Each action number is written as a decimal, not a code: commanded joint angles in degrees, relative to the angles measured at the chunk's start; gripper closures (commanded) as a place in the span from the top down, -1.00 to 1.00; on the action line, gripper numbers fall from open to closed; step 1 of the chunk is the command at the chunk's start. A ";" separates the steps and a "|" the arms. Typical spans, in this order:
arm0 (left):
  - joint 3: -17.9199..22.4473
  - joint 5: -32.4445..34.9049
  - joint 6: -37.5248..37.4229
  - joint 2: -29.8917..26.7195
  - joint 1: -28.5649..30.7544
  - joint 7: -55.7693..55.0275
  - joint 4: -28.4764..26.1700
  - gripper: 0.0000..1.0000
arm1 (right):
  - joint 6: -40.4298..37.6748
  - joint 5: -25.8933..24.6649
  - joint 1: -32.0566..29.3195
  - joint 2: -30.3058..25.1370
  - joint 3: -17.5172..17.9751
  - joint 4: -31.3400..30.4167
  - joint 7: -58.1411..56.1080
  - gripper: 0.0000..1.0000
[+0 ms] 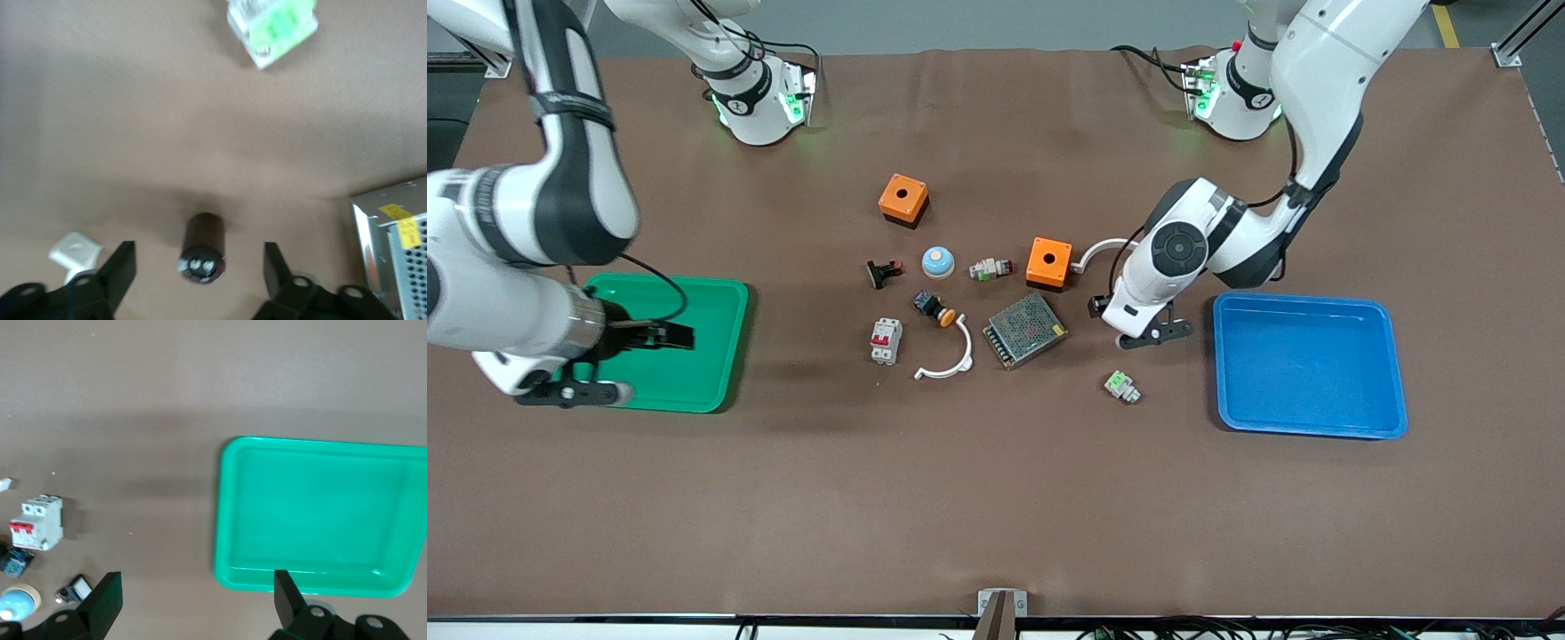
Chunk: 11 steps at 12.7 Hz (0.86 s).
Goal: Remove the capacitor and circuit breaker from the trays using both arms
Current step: 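Open the left gripper releasing the capacitor while the right gripper withdraws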
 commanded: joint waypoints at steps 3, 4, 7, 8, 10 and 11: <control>-0.68 -2.61 -12.81 -13.56 3.03 8.61 0.93 0.98 | -6.28 -0.77 -5.30 -1.76 1.19 3.08 -2.42 1.00; -0.59 -4.01 -15.53 -16.63 4.25 11.15 1.46 0.98 | -6.28 -0.85 -5.57 -1.59 1.19 3.79 -2.33 1.00; -0.50 -9.11 -26.15 -21.66 9.95 20.02 6.97 0.98 | -12.67 -1.30 -6.62 -0.97 1.19 10.54 -2.33 1.00; -0.50 -9.56 -29.94 -21.85 11.98 22.32 9.87 0.98 | -13.22 -1.12 -7.84 -0.97 1.28 11.69 -2.33 1.00; -0.42 -9.57 -34.09 -21.85 13.66 24.09 13.66 0.98 | -13.14 -0.24 -9.17 -0.97 1.37 11.79 -2.68 1.00; -0.33 -9.57 -34.45 -21.85 14.97 25.05 14.64 0.98 | -13.14 -0.07 -9.09 -0.97 1.37 11.79 -2.42 1.00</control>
